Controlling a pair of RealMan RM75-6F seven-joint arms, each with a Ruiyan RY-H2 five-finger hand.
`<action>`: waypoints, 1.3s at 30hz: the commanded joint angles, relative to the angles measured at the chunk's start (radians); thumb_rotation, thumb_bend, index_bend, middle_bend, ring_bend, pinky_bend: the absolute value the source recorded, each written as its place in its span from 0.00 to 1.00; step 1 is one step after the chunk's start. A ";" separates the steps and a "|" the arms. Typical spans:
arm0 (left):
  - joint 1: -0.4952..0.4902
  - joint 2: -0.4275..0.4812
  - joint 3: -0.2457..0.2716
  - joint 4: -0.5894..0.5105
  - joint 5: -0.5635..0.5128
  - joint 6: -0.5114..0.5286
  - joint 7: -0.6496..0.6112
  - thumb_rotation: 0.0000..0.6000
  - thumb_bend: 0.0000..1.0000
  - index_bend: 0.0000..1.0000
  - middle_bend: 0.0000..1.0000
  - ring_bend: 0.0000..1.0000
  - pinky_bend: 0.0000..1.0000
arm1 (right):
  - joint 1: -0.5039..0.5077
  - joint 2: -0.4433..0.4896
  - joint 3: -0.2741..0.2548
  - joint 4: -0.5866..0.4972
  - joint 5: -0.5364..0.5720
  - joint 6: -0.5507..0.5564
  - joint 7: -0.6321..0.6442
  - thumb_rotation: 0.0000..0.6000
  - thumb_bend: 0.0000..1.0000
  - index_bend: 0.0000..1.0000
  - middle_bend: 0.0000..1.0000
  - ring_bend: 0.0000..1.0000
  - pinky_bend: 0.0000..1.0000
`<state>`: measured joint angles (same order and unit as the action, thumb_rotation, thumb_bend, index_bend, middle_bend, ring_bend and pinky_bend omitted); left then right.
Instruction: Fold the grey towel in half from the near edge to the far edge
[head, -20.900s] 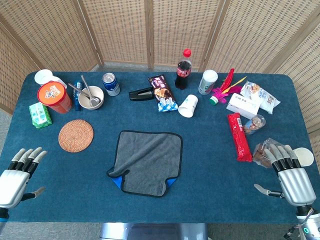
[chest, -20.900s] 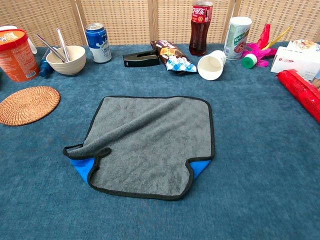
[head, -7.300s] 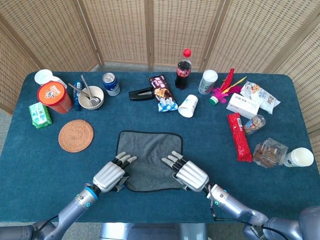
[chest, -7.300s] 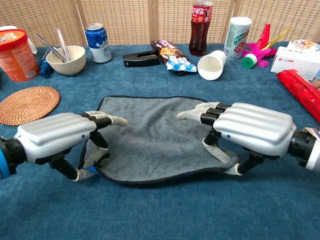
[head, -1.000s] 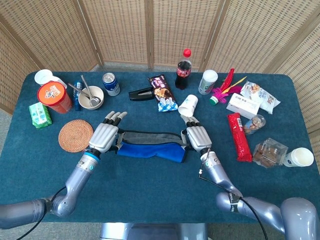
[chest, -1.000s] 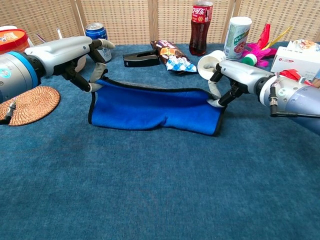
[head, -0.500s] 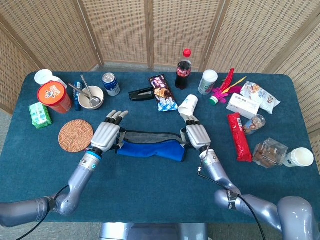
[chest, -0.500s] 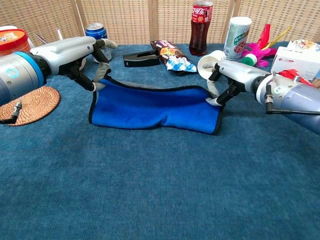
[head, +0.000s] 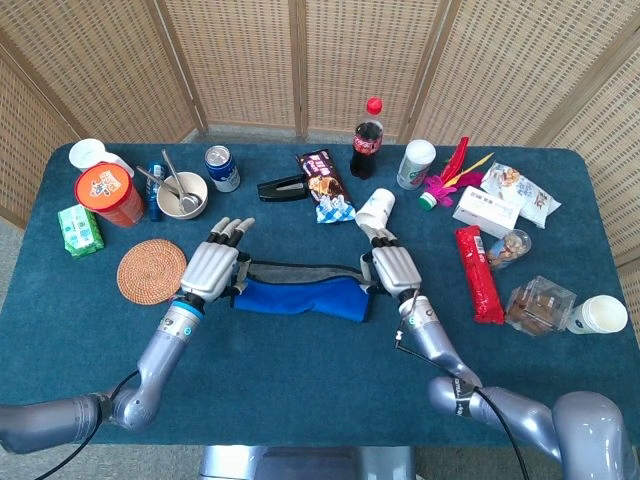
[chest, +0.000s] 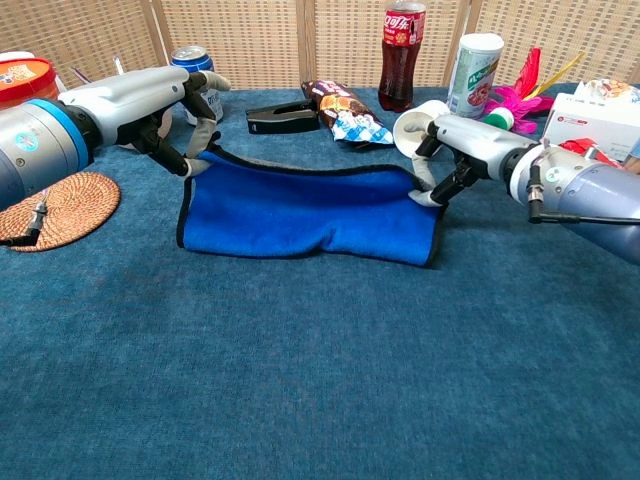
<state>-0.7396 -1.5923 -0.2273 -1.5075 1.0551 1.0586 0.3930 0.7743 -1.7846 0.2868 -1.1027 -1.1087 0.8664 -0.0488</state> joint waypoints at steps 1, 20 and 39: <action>-0.001 0.000 -0.001 0.000 -0.007 0.003 0.009 1.00 0.49 0.38 0.00 0.00 0.00 | 0.000 -0.001 0.000 0.004 0.000 0.001 -0.001 1.00 0.35 0.37 0.00 0.00 0.00; -0.013 0.001 -0.005 0.012 -0.009 0.021 0.032 1.00 0.49 0.00 0.00 0.00 0.00 | 0.003 -0.010 0.005 0.018 0.013 0.007 -0.018 1.00 0.18 0.19 0.00 0.00 0.00; -0.021 -0.024 -0.002 0.070 -0.007 0.055 0.083 1.00 0.27 0.00 0.00 0.00 0.00 | -0.002 -0.008 0.005 -0.004 0.028 0.021 -0.052 1.00 0.16 0.20 0.00 0.00 0.00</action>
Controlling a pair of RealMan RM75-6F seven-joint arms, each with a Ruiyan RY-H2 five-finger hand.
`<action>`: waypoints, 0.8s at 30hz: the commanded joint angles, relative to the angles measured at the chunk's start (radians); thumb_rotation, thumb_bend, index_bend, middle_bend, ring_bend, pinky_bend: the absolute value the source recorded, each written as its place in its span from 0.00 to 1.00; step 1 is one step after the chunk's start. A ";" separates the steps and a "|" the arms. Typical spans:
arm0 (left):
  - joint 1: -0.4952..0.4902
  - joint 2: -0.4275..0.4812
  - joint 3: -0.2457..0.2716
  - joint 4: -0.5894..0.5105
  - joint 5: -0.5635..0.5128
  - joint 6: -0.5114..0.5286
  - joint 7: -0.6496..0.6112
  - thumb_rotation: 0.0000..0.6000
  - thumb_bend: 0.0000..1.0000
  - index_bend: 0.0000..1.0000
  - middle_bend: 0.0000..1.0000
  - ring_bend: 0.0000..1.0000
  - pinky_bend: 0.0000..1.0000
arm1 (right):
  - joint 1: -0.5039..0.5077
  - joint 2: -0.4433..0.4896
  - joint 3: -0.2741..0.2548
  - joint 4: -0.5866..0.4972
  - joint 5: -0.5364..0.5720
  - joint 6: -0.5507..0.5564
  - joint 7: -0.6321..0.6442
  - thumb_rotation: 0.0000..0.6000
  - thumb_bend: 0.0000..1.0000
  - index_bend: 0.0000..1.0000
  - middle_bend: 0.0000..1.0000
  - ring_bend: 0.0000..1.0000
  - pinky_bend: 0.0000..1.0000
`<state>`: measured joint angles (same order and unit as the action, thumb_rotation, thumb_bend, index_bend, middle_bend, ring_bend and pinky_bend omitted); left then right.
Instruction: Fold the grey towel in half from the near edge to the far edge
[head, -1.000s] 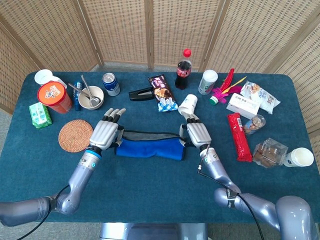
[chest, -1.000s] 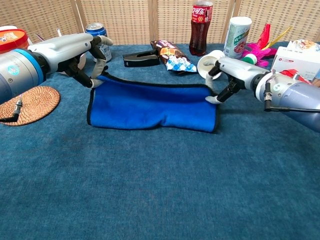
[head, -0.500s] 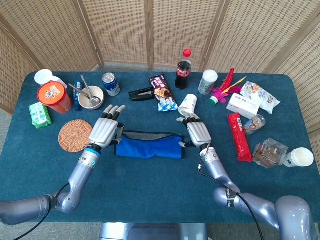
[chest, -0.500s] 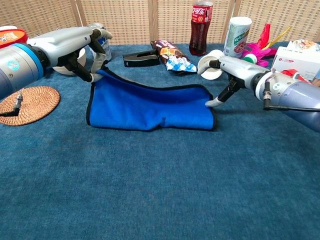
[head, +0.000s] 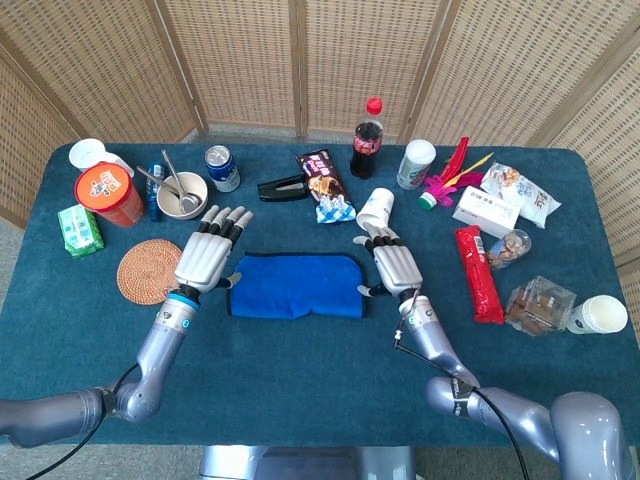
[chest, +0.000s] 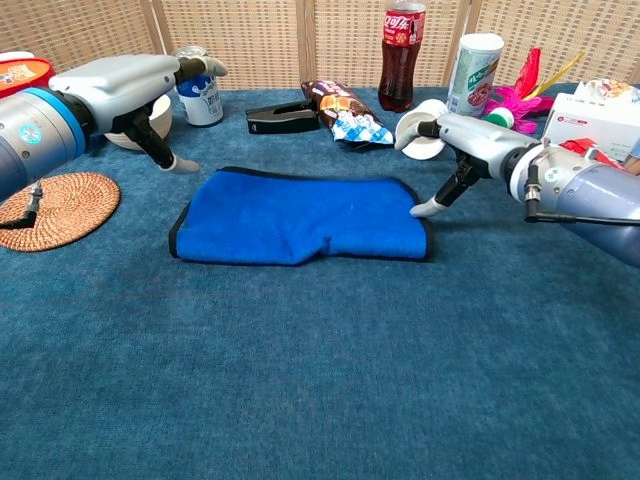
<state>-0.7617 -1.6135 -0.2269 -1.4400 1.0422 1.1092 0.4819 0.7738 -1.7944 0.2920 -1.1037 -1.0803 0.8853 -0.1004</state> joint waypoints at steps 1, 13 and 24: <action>0.002 -0.003 -0.002 0.002 0.011 0.007 -0.010 1.00 0.27 0.00 0.00 0.00 0.00 | -0.003 0.003 -0.001 -0.006 -0.001 0.004 0.000 1.00 0.16 0.20 0.00 0.00 0.00; 0.042 0.052 0.030 -0.096 0.057 0.035 -0.032 1.00 0.27 0.00 0.00 0.00 0.00 | -0.054 0.073 -0.026 -0.134 -0.045 0.083 -0.015 1.00 0.16 0.19 0.00 0.00 0.00; 0.113 0.149 0.072 -0.215 0.119 0.095 -0.059 1.00 0.26 0.00 0.00 0.00 0.00 | -0.098 0.166 -0.045 -0.258 -0.095 0.152 -0.034 1.00 0.15 0.20 0.00 0.00 0.00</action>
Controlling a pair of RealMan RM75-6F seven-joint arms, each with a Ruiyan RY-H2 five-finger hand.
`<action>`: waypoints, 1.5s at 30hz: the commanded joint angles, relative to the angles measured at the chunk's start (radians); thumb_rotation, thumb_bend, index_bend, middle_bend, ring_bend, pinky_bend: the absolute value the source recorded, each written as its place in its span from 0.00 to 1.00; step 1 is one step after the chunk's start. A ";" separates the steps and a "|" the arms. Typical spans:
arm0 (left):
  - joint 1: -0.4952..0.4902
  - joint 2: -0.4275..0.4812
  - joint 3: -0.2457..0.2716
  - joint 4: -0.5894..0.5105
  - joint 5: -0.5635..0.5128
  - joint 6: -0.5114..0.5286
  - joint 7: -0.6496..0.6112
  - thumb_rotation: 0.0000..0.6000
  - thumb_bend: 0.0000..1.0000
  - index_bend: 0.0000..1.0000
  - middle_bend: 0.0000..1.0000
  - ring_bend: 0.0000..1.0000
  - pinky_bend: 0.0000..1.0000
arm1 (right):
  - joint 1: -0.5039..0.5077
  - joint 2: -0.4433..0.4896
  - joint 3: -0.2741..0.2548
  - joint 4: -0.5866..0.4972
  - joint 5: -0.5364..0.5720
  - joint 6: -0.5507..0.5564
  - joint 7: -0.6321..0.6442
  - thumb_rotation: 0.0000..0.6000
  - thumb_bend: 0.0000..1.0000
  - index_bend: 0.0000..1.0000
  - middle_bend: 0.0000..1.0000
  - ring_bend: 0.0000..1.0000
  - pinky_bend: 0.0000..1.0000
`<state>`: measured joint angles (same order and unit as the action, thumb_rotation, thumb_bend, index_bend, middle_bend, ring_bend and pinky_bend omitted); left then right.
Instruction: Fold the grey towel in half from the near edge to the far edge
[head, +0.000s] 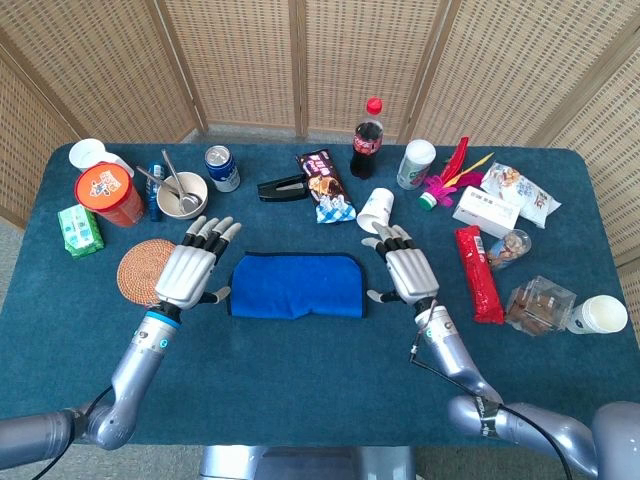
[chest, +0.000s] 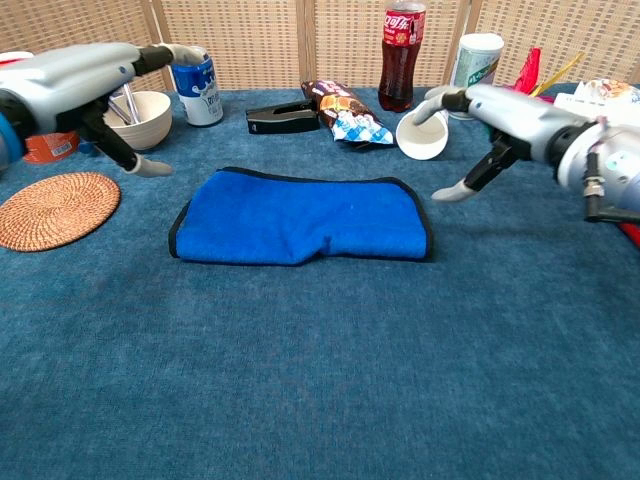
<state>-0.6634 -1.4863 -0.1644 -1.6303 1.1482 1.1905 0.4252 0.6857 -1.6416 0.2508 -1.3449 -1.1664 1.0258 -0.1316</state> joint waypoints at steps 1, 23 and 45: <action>0.022 0.032 0.013 -0.038 0.018 0.020 -0.002 1.00 0.26 0.00 0.00 0.00 0.00 | -0.015 0.022 -0.003 -0.027 -0.012 0.020 -0.002 1.00 0.15 0.20 0.00 0.00 0.00; 0.208 0.287 0.107 -0.250 0.103 0.181 0.018 1.00 0.26 0.00 0.00 0.00 0.00 | -0.140 0.248 -0.050 -0.127 -0.181 0.228 0.005 1.00 0.14 0.24 0.00 0.00 0.00; 0.417 0.597 0.224 -0.221 0.259 0.259 -0.199 1.00 0.26 0.00 0.00 0.00 0.00 | -0.275 0.390 -0.082 -0.155 -0.166 0.330 -0.109 0.98 0.18 0.21 0.00 0.00 0.00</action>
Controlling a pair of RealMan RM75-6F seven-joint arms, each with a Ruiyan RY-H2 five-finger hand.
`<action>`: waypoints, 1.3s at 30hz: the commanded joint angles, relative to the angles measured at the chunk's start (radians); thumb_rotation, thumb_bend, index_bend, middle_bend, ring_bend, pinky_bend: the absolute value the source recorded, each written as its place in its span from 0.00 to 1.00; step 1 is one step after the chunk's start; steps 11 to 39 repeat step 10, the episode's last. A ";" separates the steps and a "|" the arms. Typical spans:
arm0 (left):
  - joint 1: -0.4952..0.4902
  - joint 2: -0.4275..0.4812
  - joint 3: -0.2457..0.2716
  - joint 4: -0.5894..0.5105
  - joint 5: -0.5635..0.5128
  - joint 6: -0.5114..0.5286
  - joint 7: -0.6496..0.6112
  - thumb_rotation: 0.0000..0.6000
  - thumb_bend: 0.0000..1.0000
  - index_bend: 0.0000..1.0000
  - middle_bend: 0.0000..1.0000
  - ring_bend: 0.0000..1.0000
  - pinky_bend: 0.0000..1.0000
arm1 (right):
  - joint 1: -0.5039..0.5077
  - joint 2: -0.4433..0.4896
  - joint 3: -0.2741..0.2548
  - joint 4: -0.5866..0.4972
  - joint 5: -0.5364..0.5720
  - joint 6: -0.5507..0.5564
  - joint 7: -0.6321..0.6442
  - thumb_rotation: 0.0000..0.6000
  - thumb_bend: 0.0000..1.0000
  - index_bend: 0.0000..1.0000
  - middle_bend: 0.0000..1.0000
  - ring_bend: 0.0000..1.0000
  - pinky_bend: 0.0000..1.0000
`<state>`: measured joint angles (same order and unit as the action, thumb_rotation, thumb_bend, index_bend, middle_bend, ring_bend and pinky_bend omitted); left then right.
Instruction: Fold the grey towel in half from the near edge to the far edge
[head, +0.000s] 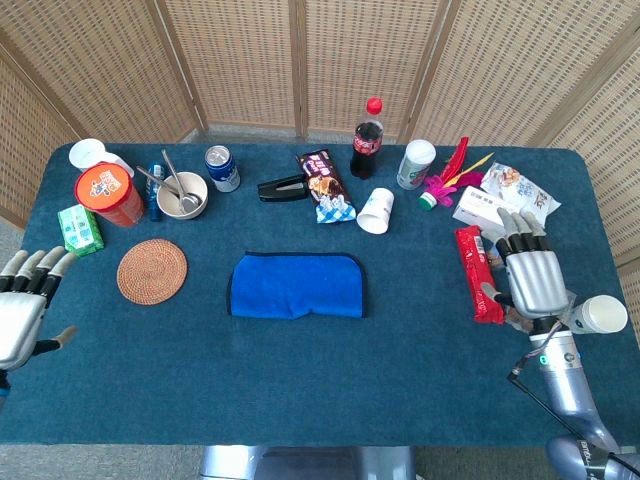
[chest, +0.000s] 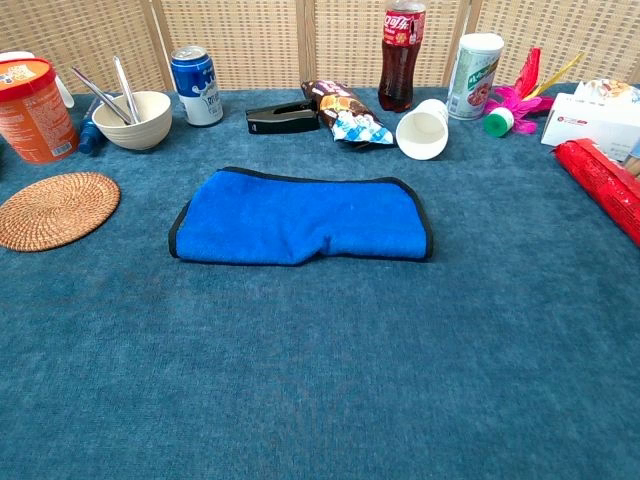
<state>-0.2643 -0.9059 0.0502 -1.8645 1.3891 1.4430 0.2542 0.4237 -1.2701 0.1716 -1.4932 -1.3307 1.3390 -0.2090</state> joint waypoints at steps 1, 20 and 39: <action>0.024 0.022 0.010 0.017 0.022 0.008 -0.039 1.00 0.26 0.00 0.00 0.00 0.00 | -0.017 0.025 -0.004 -0.013 -0.003 0.023 -0.046 0.96 0.18 0.21 0.00 0.00 0.00; 0.063 0.041 0.004 0.046 0.034 0.010 -0.108 1.00 0.20 0.00 0.00 0.00 0.00 | -0.067 0.099 -0.021 -0.106 0.009 0.066 -0.202 0.57 0.10 0.20 0.00 0.00 0.00; 0.063 0.041 0.004 0.046 0.034 0.010 -0.108 1.00 0.20 0.00 0.00 0.00 0.00 | -0.067 0.099 -0.021 -0.106 0.009 0.066 -0.202 0.57 0.10 0.20 0.00 0.00 0.00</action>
